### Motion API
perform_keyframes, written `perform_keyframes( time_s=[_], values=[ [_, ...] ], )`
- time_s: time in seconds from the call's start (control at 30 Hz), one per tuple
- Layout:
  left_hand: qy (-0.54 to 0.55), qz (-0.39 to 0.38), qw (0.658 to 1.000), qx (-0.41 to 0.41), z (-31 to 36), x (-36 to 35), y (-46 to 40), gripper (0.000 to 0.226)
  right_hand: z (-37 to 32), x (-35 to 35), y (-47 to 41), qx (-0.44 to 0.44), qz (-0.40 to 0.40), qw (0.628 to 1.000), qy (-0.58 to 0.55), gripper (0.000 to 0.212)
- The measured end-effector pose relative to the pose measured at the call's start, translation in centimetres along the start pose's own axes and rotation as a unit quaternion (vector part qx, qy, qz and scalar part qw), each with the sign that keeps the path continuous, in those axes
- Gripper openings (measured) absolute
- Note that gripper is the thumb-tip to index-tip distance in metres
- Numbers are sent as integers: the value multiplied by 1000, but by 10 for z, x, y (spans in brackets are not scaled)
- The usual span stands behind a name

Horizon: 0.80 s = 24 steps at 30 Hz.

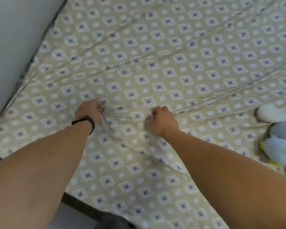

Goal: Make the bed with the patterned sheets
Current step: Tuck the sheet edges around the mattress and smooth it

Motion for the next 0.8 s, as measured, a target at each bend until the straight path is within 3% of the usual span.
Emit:
perform_keyframes(
  time_s=[0.2, 0.27, 0.37, 0.43, 0.53, 0.6, 0.67, 0.77, 0.8],
  values=[
    [106, -17, 993, 47, -28, 20, -25, 18, -59, -1, -3, 60, -15, 996, 66, 29],
    [154, -36, 986, 47, -30, 16, -22, 35, -70, 3, -7, 67, -10, 993, 93, 31],
    [236, -56, 970, 24, -32, 17, -21, 11, -78, 8, -23, 46, 11, 992, 119, 34],
    [277, -36, 960, 8, -47, 26, -29, 29, -98, 9, -41, 33, 21, 994, 98, 34],
    [169, 59, 983, -38, -70, 46, -50, 44, -136, 11, -74, 26, 64, 996, 61, 35],
    [123, 72, 989, -46, -80, 54, -66, 57, -160, 11, -93, 54, 78, 991, 93, 48],
    [132, 81, 986, -62, -81, 55, -76, 44, -172, 14, -106, 90, 85, 979, 160, 52],
    [170, 118, 975, -74, -93, 63, -94, 5, -185, 18, -117, 158, 110, 957, 215, 22],
    [188, 119, 973, -60, -97, 68, -99, 8, -187, 20, -117, 177, 115, 953, 215, 14]
  ],
)
Point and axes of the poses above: each hand's wrist, its own y-axis away from the middle knuckle, its own x-axis out of the back of the hand, z = x × y, the point moved 3 cm from there along -y, towards the middle knuckle, and after that the axes turned 14 degrees about y, right-handed, at the moved point
